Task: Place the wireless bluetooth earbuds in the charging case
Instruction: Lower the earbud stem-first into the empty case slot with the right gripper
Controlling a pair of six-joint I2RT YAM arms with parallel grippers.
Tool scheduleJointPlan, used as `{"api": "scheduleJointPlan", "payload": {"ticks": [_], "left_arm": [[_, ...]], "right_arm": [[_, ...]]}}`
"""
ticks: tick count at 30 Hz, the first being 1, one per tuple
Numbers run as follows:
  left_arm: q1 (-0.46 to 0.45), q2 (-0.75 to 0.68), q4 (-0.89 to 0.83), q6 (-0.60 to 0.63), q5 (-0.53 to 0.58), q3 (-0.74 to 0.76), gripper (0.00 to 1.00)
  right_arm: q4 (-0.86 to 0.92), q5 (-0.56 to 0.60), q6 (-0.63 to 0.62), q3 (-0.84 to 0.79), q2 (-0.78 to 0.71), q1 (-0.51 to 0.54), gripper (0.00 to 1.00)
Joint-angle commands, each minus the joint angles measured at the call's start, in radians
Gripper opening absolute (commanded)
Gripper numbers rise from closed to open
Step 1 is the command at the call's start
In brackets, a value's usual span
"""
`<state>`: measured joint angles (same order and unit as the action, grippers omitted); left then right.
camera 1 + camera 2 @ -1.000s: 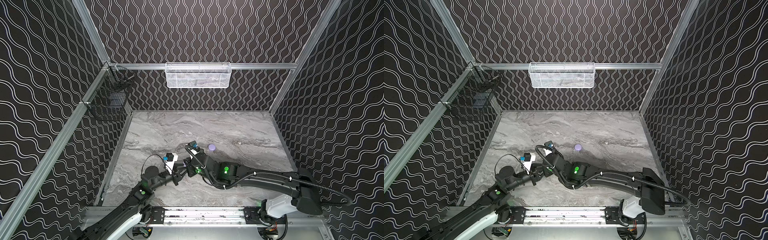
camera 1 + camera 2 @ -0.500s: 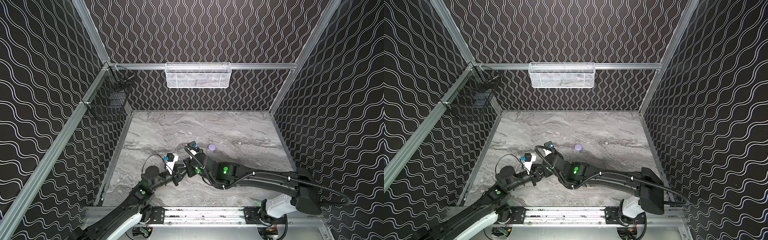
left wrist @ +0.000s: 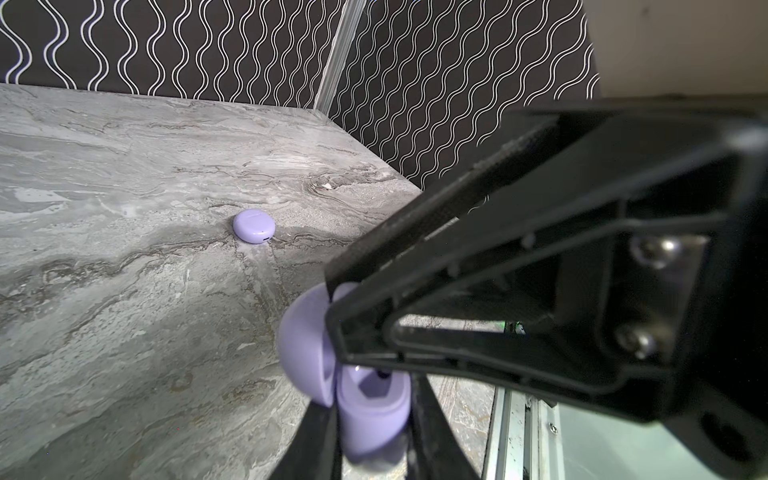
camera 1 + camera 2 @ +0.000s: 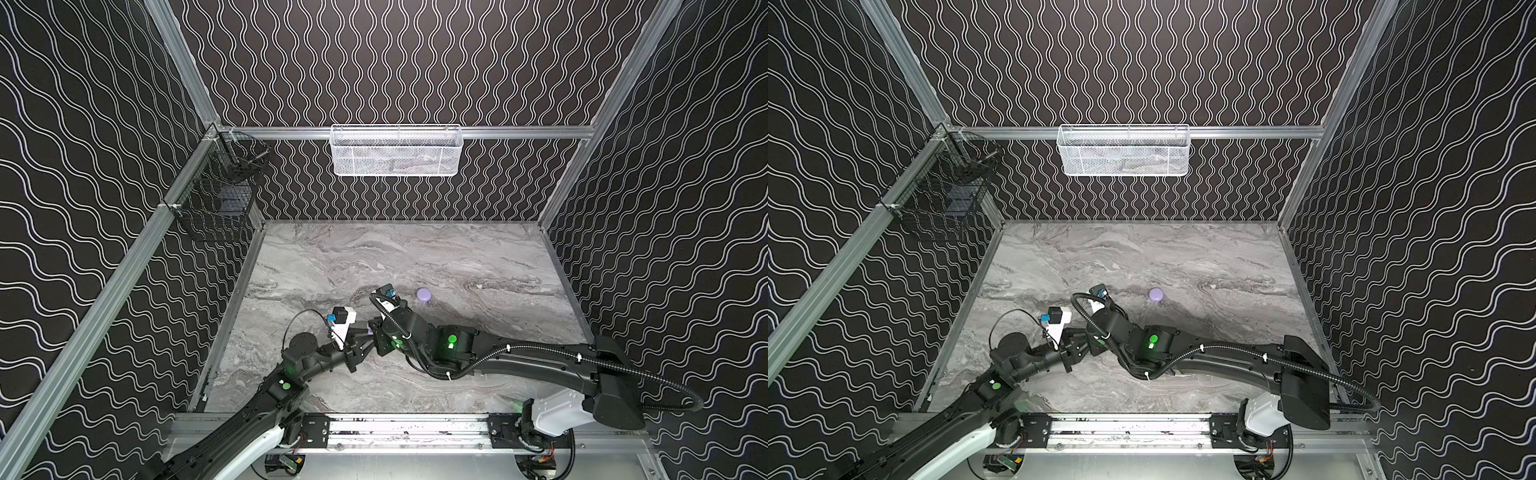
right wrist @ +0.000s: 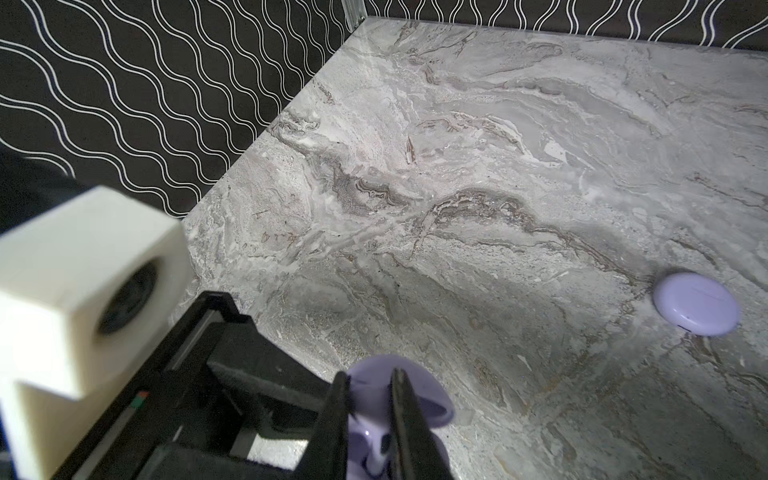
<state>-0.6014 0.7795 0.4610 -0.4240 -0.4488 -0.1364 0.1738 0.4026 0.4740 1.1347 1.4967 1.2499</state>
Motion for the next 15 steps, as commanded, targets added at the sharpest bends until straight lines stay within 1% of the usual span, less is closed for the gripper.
{"api": "scheduleJointPlan", "payload": {"ticks": [1, 15], "left_arm": [[0.002, -0.001, 0.059, -0.013, -0.004, 0.001, 0.15], [0.002, -0.014, 0.042, -0.010, 0.011, 0.001, 0.15]], "right_arm": [[-0.029, -0.001, 0.006, -0.003, -0.003, 0.000, 0.17], [-0.046, -0.048, 0.001, -0.028, -0.022, 0.003, 0.17]]}}
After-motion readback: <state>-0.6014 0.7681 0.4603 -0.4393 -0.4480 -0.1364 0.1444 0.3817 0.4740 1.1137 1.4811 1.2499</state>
